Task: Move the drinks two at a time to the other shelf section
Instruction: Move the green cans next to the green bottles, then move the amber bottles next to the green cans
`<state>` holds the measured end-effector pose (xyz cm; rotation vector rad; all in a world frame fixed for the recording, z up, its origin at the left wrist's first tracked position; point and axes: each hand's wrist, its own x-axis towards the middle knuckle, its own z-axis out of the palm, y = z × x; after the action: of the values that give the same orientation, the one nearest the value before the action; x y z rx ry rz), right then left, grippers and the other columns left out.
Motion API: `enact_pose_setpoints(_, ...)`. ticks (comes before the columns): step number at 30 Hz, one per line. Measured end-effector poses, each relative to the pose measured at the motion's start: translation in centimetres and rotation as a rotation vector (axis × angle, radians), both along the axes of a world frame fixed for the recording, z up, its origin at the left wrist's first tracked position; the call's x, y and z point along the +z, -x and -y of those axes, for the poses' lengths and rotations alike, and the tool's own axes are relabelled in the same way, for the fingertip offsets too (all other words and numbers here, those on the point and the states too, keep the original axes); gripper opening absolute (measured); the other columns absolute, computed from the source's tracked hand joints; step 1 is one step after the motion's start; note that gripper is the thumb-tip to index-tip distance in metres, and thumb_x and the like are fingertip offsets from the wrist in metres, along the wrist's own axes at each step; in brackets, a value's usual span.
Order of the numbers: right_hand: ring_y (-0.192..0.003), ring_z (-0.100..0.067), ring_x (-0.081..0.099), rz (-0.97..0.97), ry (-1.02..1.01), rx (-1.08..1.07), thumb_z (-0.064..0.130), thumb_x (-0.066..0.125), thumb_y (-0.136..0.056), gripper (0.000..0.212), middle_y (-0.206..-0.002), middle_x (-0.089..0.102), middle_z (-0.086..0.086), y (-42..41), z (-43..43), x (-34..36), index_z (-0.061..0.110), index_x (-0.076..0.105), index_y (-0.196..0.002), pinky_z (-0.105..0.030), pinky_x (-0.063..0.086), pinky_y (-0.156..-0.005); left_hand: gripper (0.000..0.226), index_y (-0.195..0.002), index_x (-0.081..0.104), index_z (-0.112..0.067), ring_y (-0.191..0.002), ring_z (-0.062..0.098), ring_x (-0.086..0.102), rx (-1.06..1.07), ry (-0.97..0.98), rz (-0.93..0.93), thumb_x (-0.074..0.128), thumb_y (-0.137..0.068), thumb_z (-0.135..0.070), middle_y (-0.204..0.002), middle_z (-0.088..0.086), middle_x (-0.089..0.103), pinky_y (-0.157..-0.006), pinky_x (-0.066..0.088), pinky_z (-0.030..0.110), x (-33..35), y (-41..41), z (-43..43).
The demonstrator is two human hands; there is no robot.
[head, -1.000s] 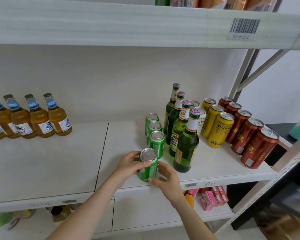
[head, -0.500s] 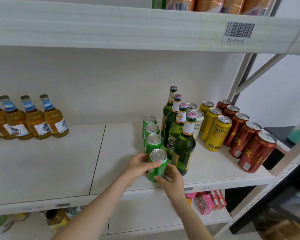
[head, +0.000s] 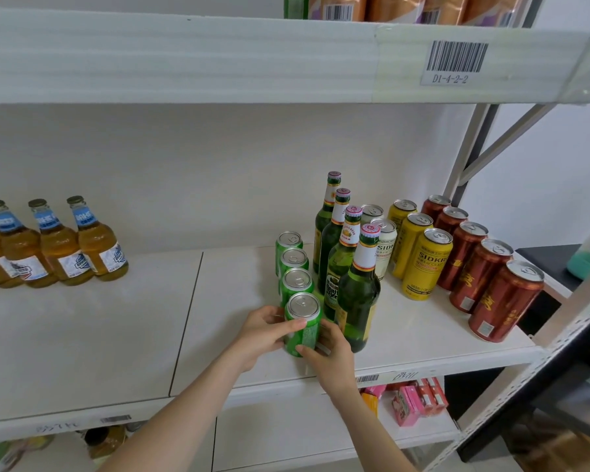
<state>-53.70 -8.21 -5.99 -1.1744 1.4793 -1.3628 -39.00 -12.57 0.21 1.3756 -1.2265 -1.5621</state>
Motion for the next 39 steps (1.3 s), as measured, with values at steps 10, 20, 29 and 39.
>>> enact_pose_setpoints(10, -0.107, -0.012, 0.063, -0.056, -0.062, -0.025, 0.01, 0.084, -0.072, 0.063, -0.113, 0.066, 0.003, -0.1, -1.0, 1.2, 0.013, 0.055, -0.128, -0.02, 0.051, -0.088, 0.026, -0.106, 0.066, -0.02, -0.082, -0.001, 0.064, -0.097, 0.077, 0.148, 0.077, -0.083, -0.026, -0.097, -0.003, 0.072, -0.067, 0.045, 0.014, 0.9, -0.7, -0.8)
enact_pose_setpoints(20, -0.125, -0.023, 0.047, -0.53, -0.052, -0.094, 0.039, 0.07, -0.085, 0.067, -0.136, 0.054, -0.003, -0.6, -6.8, 1.9, 0.016, 0.042, -0.141, -0.039, 0.043, -0.101, 0.055, -0.131, 0.058, -0.018, -0.117, 0.017, 0.057, 0.045, 0.254, 0.424, 0.071, -0.085, -0.045, -0.128, 0.004, 0.061, -0.095, 0.041, 0.026, -0.1, -5.6, -4.9)
enact_pose_setpoints(29, -0.124, -0.033, 0.055, -1.139, 0.049, -0.07, 0.049, 0.063, -0.081, 0.067, -0.135, 0.059, -0.011, -5.7, -9.4, 2.4, 0.013, 0.051, -0.135, -0.051, 0.048, -0.094, 0.064, -0.144, 0.045, -0.018, -0.134, 0.028, 0.042, -0.123, 0.717, 1.158, 0.047, -0.093, -0.056, -0.147, 0.007, 0.046, -0.11, 0.036, 0.039, -1.2, -12.8, -9.3)
enact_pose_setpoints(39, -0.148, -0.027, 0.017, -1.24, 0.048, 0.032, 0.05, 0.045, -0.095, 0.069, -0.16, 0.022, -0.006, -14.8, -10.6, 4.3, 0.021, 0.022, -0.153, -0.052, 0.013, -0.117, 0.058, -0.142, 0.048, -0.022, -0.142, 0.031, 0.037, -0.107, 0.794, 1.454, 0.044, -0.095, -0.055, -0.15, 0.01, 0.045, -0.115, 0.026, 0.054, -0.7, -22.2, -11.6)
